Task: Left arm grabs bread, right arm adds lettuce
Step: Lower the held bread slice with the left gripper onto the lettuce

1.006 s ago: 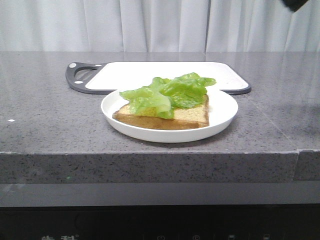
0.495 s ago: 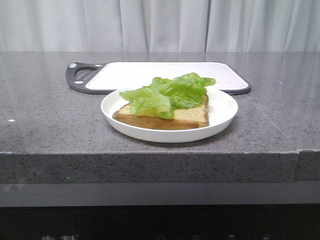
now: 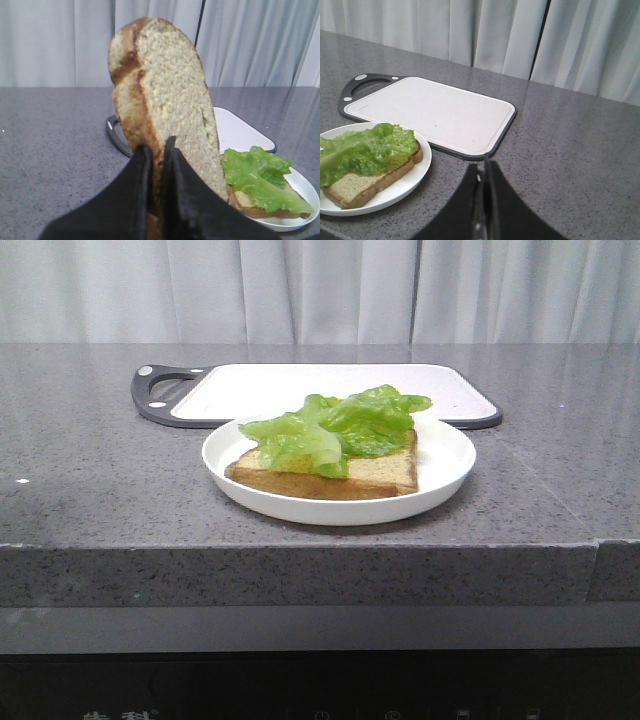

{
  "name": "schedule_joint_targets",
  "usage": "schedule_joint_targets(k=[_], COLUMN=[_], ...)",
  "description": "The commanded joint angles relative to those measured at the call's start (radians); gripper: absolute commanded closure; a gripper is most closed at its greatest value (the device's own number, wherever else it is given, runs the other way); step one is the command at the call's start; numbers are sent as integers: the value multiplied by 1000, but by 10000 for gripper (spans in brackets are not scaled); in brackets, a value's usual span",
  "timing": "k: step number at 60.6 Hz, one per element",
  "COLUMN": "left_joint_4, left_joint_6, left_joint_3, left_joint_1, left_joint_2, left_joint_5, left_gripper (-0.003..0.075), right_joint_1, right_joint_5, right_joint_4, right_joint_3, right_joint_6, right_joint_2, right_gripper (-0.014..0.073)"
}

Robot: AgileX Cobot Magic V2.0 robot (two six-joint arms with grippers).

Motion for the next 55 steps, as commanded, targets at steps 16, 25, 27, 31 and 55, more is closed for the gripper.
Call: schedule_joint_targets(k=[16, 25, 27, 31, 55], left_joint_4=[-323, -499, -566, -709, -1041], left_joint_6=[-1, 85, 142, 262, 502], left_joint_3=[-329, -476, -504, -550, -729], left_joint_1=[1, 1, 1, 1, 1], left_joint_2=[494, 690, 735, 816, 1202], left_joint_5=[103, 316, 358, 424, 660], left_gripper=[739, 739, 739, 739, 739], right_joint_1=[-3, -3, -3, -3, -3], right_joint_5=[-83, -83, -83, -83, -84], right_joint_4=[0, 0, 0, 0, 0], right_joint_3=[-24, -24, -24, -24, -24], right_joint_6=[0, 0, 0, 0, 0], right_joint_2=[5, 5, 5, 5, 5], right_gripper=[652, 652, 652, 652, 652])
